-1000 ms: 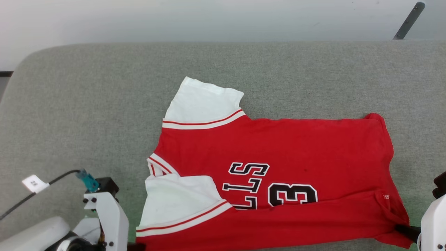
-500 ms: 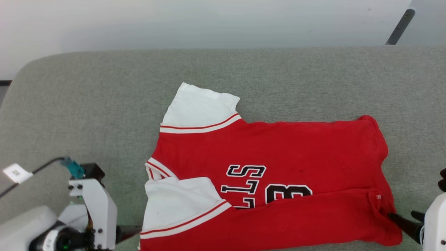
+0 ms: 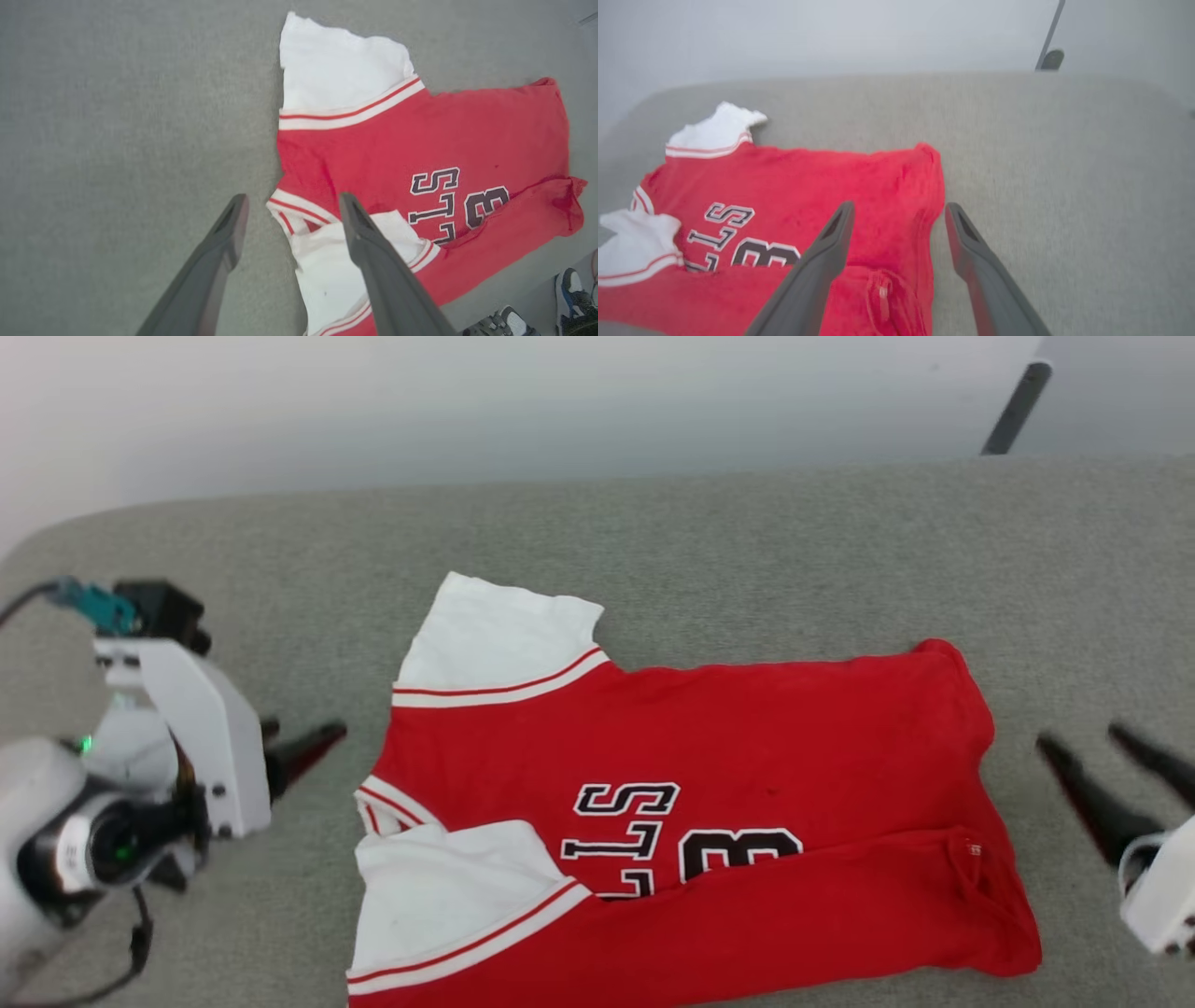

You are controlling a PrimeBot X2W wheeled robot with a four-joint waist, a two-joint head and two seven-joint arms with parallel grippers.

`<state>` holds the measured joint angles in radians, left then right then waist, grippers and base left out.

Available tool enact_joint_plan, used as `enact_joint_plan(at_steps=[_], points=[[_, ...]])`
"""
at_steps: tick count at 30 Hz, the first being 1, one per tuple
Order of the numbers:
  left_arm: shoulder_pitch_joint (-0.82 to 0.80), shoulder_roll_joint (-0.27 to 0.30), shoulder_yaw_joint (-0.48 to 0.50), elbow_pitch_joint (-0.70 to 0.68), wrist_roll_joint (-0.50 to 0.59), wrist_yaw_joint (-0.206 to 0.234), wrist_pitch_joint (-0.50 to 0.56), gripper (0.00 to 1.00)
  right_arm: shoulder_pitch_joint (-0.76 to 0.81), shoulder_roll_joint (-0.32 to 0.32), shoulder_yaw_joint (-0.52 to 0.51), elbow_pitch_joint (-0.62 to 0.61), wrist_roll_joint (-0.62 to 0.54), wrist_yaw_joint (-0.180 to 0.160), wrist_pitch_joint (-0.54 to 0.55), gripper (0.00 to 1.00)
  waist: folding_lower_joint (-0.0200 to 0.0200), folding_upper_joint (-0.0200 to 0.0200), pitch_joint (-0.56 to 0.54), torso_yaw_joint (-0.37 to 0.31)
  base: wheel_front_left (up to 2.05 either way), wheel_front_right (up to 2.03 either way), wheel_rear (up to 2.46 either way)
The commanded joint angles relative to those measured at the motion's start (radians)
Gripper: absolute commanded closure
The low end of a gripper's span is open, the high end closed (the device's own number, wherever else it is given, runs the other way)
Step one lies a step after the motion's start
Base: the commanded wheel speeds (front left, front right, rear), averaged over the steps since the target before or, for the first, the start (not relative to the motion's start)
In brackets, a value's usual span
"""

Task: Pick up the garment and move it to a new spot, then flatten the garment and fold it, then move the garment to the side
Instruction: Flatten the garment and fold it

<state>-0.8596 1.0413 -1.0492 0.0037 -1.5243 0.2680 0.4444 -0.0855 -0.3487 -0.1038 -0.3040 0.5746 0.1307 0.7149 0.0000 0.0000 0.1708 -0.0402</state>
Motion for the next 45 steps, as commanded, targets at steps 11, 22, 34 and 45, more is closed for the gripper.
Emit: enact_joint_plan(at_steps=[11, 22, 34, 45], points=[[-0.150, -0.106, 0.032, 0.182, 0.114, -0.106, -0.066, 0.00, -0.111, -0.014, 0.100, 0.010, -0.169, 0.000, -0.580, 0.00, 0.0000, 0.0000, 0.070, -0.089, 0.00, 0.00, 0.00], [-0.295, -0.144, 0.015, 0.355, 0.165, -0.200, 0.033, 0.00, -0.156, 0.027, 0.120, 0.028, -0.216, 0.000, -0.745, 0.00, 0.0000, 0.0000, 0.223, -0.177, 0.00, 0.00, 0.00], [-0.412, -0.178, -0.018, 0.524, 0.199, -0.243, 0.174, 0.00, -0.184, 0.051, 0.133, 0.051, -0.206, 0.000, -0.789, 0.00, 0.0000, 0.0000, 0.334, -0.220, 0.00, 0.00, 0.00], [-0.394, -0.241, -0.080, 0.647, 0.201, -0.251, 0.288, 0.38, -0.209, 0.052, 0.136, 0.065, -0.196, 0.000, -0.787, 0.00, 0.0000, 0.0000, 0.364, -0.224, 0.00, 0.00, 0.00]])
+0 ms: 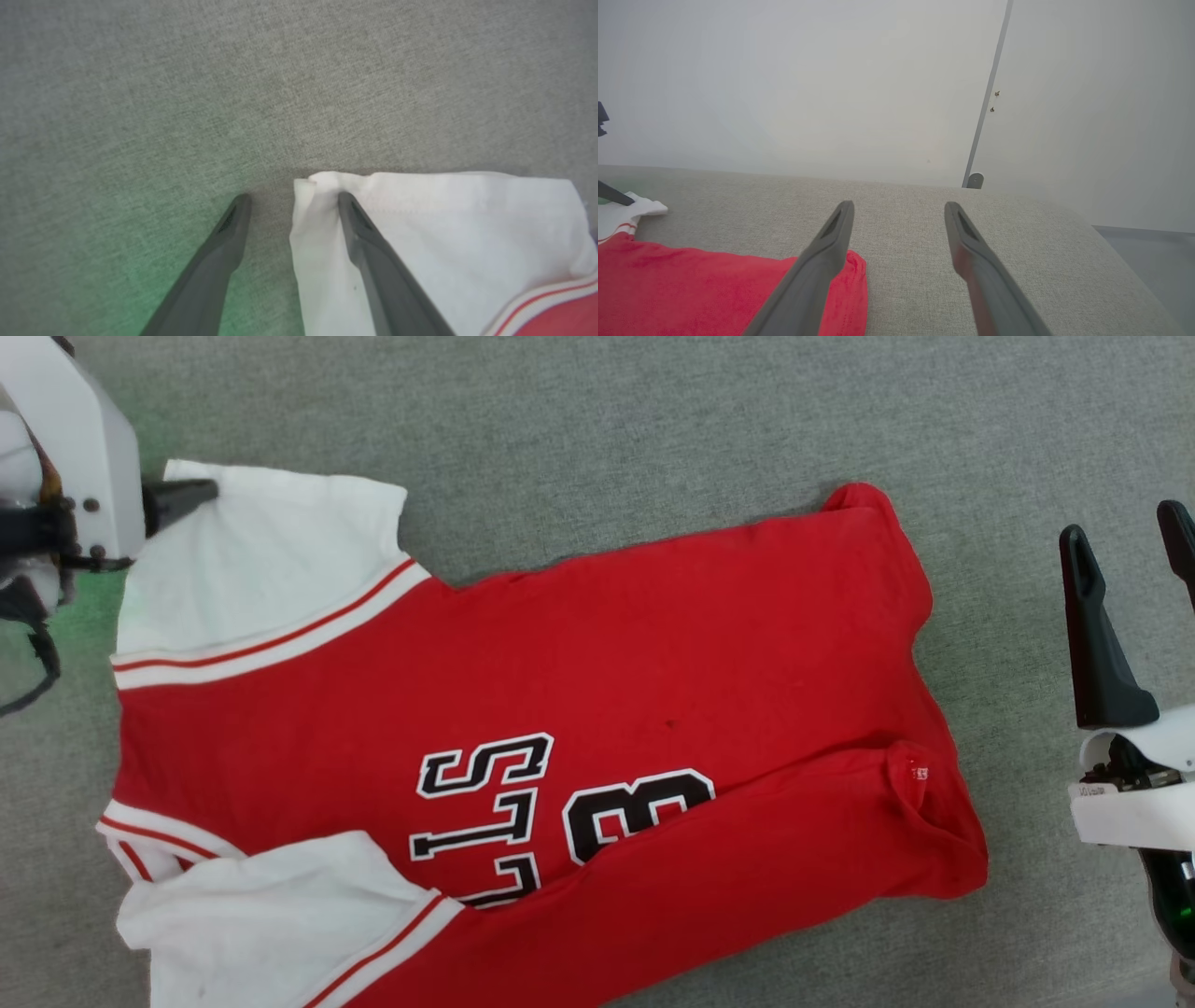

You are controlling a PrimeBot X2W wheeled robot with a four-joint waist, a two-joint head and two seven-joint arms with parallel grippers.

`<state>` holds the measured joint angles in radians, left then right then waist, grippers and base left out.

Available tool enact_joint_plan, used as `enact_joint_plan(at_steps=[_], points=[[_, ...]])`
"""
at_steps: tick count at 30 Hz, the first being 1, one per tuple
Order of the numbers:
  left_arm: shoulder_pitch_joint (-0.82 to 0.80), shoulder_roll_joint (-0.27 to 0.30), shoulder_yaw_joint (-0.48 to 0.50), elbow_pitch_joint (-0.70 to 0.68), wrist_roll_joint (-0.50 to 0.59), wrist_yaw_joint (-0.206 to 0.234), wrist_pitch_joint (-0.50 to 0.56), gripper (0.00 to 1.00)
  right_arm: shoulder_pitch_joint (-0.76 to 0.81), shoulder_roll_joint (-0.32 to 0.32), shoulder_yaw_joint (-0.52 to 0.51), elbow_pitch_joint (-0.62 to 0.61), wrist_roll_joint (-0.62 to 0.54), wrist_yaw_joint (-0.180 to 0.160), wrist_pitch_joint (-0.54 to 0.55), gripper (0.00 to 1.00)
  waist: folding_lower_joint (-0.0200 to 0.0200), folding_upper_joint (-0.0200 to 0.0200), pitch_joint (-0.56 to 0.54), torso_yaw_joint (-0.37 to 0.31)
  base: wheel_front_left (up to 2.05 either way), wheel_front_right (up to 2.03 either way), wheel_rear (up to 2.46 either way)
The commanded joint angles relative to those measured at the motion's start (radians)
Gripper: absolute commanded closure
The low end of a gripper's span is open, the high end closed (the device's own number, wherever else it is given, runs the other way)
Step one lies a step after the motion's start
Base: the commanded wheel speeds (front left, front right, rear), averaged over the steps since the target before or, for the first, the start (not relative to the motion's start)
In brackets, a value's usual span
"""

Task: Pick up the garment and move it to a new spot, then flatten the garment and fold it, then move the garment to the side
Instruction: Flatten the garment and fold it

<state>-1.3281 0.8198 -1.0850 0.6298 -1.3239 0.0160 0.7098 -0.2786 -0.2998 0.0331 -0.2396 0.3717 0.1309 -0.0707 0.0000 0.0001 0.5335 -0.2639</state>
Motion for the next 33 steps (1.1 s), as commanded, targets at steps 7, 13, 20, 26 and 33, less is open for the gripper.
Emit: enact_joint_plan(at_steps=[7, 13, 20, 26, 33], points=[[0.075, -0.045, -0.075, 0.046, -0.007, -0.006, 0.110, 1.00, -0.031, -0.005, 0.000, -0.003, 0.022, 0.000, 0.040, 0.00, 0.0000, -0.0001, 0.003, 0.001, 0.00, 0.00, 0.00], [0.056, -0.057, -0.068, 0.052, -0.002, -0.008, 0.097, 1.00, -0.070, -0.007, 0.001, 0.005, 0.064, 0.000, 0.163, 0.00, 0.0000, -0.0001, 0.000, 0.009, 0.00, 0.00, 0.00], [0.051, -0.092, -0.056, 0.060, -0.006, -0.018, 0.066, 1.00, -0.172, -0.013, 0.038, 0.082, 0.113, 0.000, 0.401, 0.00, 0.0000, -0.0001, -0.007, 0.032, 0.00, 0.00, 0.00], [0.041, -0.116, -0.052, 0.073, -0.006, -0.028, 0.055, 1.00, -0.282, -0.031, 0.091, 0.211, 0.152, 0.000, 0.606, 0.00, 0.0000, -0.0001, -0.007, 0.052, 0.00, 0.00, 0.00], [0.032, -0.136, -0.048, 0.089, -0.006, -0.037, 0.043, 1.00, -0.400, -0.048, 0.177, 0.359, 0.200, 0.000, 0.787, 0.00, 0.0000, -0.0001, 0.002, 0.071, 0.00, 0.00, 0.00]])
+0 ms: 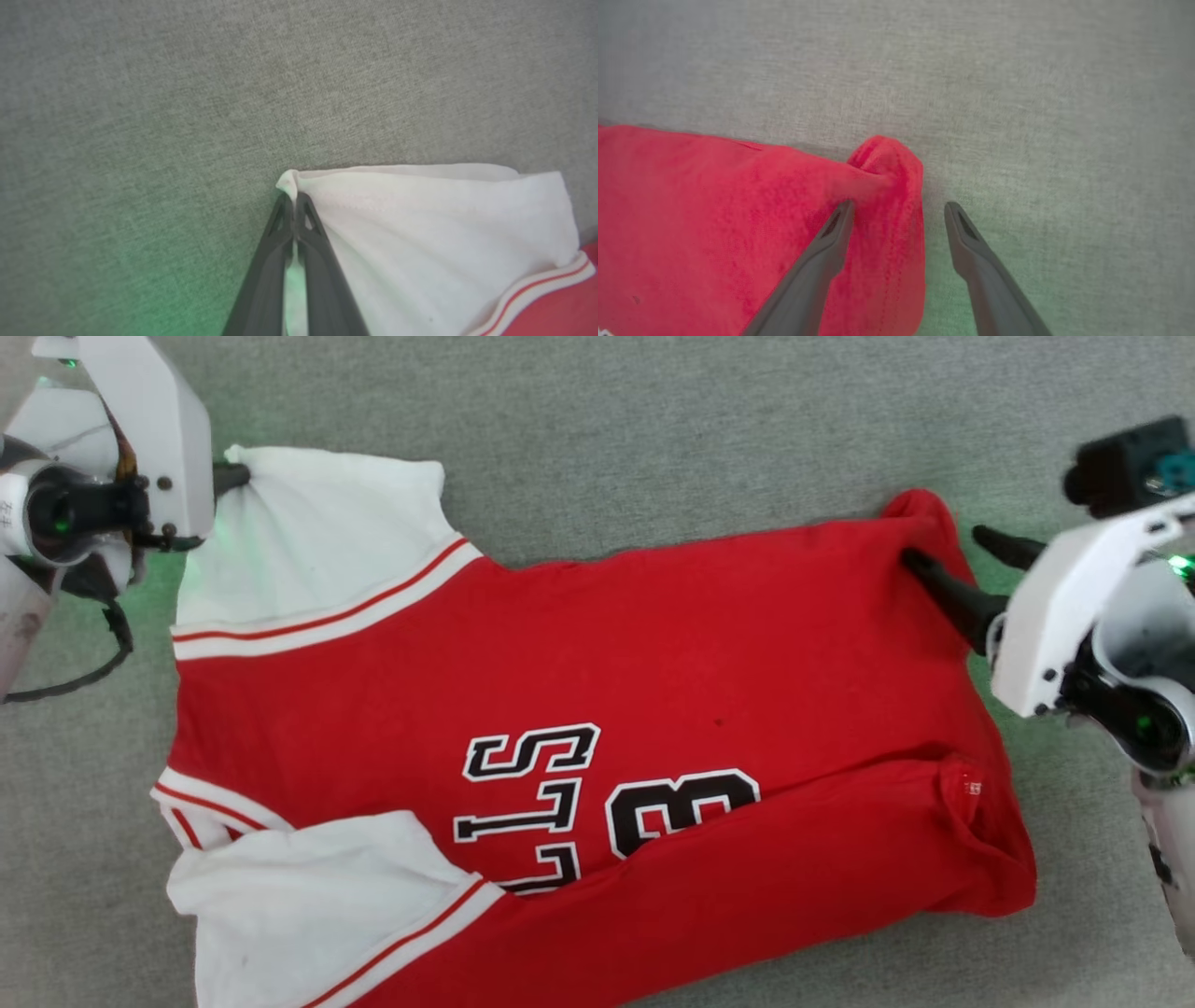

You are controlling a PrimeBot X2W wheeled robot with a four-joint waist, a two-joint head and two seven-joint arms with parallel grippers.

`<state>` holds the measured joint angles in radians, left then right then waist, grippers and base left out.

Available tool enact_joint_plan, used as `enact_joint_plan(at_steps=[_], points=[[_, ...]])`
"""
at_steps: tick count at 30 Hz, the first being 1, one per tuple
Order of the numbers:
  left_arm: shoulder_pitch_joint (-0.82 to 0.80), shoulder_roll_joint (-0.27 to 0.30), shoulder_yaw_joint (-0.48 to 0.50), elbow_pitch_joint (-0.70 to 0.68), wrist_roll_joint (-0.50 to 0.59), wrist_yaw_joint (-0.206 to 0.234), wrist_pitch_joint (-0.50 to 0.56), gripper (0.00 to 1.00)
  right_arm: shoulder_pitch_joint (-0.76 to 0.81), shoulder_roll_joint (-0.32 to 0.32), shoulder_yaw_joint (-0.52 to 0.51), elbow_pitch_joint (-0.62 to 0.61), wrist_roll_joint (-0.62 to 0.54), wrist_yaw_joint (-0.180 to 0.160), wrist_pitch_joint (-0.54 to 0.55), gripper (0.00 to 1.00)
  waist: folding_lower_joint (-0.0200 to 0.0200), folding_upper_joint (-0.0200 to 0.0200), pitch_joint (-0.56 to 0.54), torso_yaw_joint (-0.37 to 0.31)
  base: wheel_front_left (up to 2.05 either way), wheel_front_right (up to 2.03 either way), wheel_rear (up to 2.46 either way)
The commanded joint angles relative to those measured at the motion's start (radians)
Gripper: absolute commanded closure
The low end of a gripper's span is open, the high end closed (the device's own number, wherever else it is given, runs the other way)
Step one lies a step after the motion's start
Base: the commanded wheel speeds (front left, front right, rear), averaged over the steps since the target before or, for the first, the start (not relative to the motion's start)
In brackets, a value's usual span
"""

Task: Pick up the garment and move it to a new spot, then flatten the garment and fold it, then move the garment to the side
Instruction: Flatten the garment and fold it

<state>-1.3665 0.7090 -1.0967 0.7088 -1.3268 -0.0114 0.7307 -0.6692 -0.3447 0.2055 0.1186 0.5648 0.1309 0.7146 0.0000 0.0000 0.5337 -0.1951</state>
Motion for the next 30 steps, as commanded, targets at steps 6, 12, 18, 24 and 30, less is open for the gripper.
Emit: enact_joint_plan(at_steps=[6, 12, 18, 24, 30], points=[[0.069, -0.041, -0.035, 0.024, -0.005, -0.015, 0.012, 1.00, -0.102, -0.007, 0.077, 0.122, 0.061, 0.000, 0.098, 0.17, 0.0000, 0.0000, 0.009, 0.013, 0.00, 0.00, 0.00], [0.068, -0.054, -0.024, 0.037, -0.014, -0.025, -0.002, 1.00, -0.170, -0.035, 0.138, 0.185, 0.110, 0.000, 0.144, 1.00, 0.0000, 0.0000, 0.006, 0.026, 0.00, 0.00, 0.00], [0.052, -0.066, 0.007, 0.049, -0.029, -0.037, -0.038, 1.00, -0.198, -0.081, 0.175, 0.195, 0.150, -0.001, 0.129, 1.00, 0.0000, 0.0000, -0.018, 0.049, 0.00, 0.00, 0.00], [0.022, -0.071, 0.040, 0.046, -0.045, -0.055, -0.080, 1.00, -0.201, -0.119, 0.187, 0.191, 0.164, -0.001, 0.061, 1.00, 0.0000, 0.0000, -0.061, 0.078, 0.00, 0.00, 0.00], [0.027, -0.061, 0.059, 0.027, -0.058, -0.078, -0.106, 1.00, -0.165, -0.165, 0.215, 0.173, 0.178, -0.001, -0.001, 1.00, 0.0000, 0.0000, -0.121, 0.111, 0.00, 0.00, 0.00]])
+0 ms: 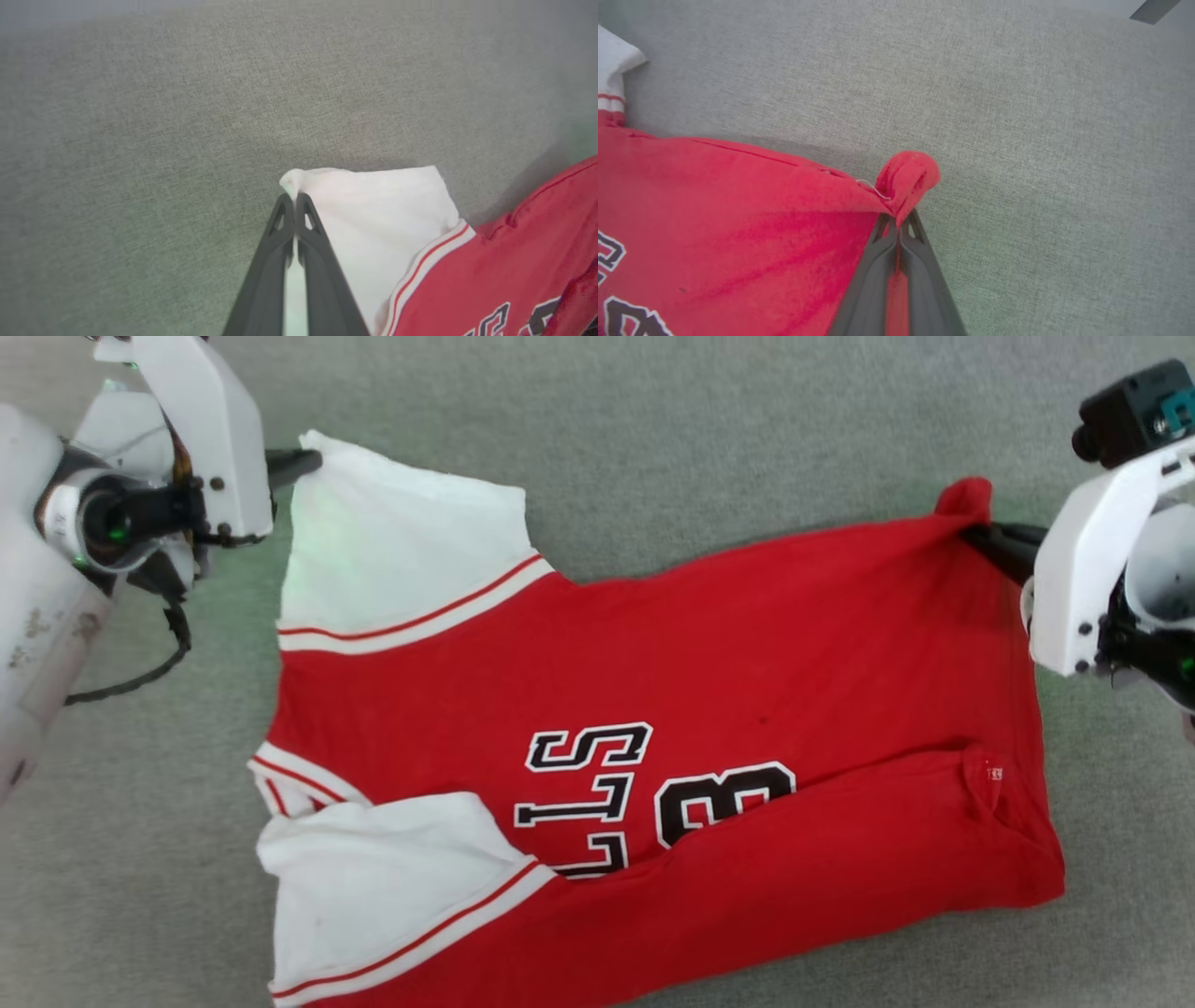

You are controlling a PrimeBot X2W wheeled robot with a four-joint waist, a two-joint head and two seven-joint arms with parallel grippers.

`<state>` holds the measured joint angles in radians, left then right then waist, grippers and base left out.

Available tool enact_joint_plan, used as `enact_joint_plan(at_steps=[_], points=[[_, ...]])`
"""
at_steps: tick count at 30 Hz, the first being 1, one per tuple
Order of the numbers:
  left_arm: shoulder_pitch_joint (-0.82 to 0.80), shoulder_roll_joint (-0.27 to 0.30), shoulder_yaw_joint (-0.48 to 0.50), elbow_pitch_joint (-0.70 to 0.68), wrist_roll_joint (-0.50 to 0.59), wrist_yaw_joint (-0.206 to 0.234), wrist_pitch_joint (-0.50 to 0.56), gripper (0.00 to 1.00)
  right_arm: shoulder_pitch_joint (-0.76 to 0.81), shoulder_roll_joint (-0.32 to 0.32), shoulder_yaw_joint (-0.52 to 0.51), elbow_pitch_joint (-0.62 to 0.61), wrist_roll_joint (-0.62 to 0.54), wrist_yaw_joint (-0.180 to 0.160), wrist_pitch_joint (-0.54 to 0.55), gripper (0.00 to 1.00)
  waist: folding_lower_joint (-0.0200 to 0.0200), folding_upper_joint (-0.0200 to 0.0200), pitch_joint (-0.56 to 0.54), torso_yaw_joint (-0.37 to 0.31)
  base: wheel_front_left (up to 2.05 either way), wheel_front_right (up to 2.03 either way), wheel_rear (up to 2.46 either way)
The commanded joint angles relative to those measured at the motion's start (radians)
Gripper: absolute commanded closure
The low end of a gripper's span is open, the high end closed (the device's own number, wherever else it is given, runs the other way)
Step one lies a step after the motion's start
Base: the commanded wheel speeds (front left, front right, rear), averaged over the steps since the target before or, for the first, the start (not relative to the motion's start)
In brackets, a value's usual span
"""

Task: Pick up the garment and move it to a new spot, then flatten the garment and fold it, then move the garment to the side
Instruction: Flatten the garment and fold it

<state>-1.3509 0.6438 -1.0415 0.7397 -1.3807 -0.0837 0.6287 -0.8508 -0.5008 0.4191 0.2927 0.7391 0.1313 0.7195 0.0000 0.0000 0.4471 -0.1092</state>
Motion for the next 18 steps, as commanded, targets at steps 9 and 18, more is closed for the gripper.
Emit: enact_joint_plan(at_steps=[9, 18], points=[[0.070, 0.057, 0.022, -0.124, -0.038, 0.005, -0.011, 1.00, 0.108, -0.085, 0.020, -0.047, 0.040, -0.001, -0.042, 1.00, 0.0000, 0.0000, -0.122, 0.066, 0.00, 0.00, 0.00], [0.229, 0.205, 0.032, -0.447, -0.100, 0.139, -0.011, 1.00, 0.263, -0.155, 0.016, -0.119, 0.082, -0.001, -0.060, 1.00, 0.0000, 0.0000, -0.211, 0.105, 0.00, 0.00, 0.00]])
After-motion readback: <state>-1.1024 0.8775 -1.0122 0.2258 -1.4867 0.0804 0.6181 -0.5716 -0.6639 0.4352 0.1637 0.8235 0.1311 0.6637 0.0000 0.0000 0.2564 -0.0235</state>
